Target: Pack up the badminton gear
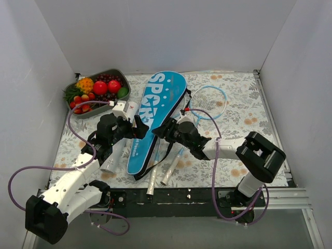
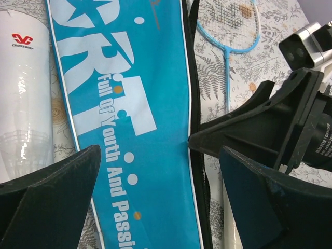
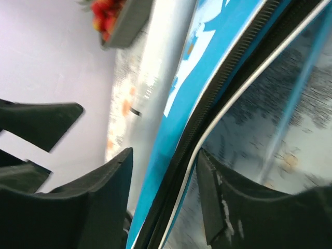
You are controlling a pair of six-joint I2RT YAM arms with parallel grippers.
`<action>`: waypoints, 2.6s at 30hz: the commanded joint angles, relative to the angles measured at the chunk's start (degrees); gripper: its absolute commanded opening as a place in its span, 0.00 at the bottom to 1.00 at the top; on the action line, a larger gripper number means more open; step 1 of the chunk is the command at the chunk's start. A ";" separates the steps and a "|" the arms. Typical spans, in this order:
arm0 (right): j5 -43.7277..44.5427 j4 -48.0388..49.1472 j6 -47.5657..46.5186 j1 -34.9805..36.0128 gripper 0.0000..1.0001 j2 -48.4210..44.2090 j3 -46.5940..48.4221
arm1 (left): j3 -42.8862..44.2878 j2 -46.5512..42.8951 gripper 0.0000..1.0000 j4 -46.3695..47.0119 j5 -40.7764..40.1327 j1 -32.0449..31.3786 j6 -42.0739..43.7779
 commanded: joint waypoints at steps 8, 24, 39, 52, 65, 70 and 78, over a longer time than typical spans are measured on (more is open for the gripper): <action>6.29 -34.27 -12.64 0.00 0.66 -20.25 1.83 | 4.01 6.47 0.98 -4.02 -2.91 -1.08 -0.15; 14.03 -59.60 -21.97 -0.08 0.65 -40.66 -4.32 | 13.43 21.14 0.98 -18.17 -29.61 -29.71 -4.28; 10.86 -60.31 -21.79 0.00 0.64 -50.15 -12.14 | 22.30 42.34 0.98 -29.52 -53.27 -41.51 -12.55; 10.51 -60.58 -23.64 0.00 0.63 -49.72 -11.53 | 23.54 32.58 0.98 -26.18 -43.34 -41.51 -8.86; 9.99 -59.87 -23.29 0.00 0.59 -49.02 -12.15 | 20.55 32.41 0.97 -25.04 -43.34 -38.97 -7.19; 9.90 -59.52 -23.29 0.00 0.54 -48.49 -12.24 | 18.27 31.18 0.89 -22.58 -40.62 -35.89 -5.78; 9.81 -58.82 -23.11 -0.08 0.53 -47.43 -12.50 | 16.59 32.14 0.86 -20.47 -37.99 -34.75 -4.64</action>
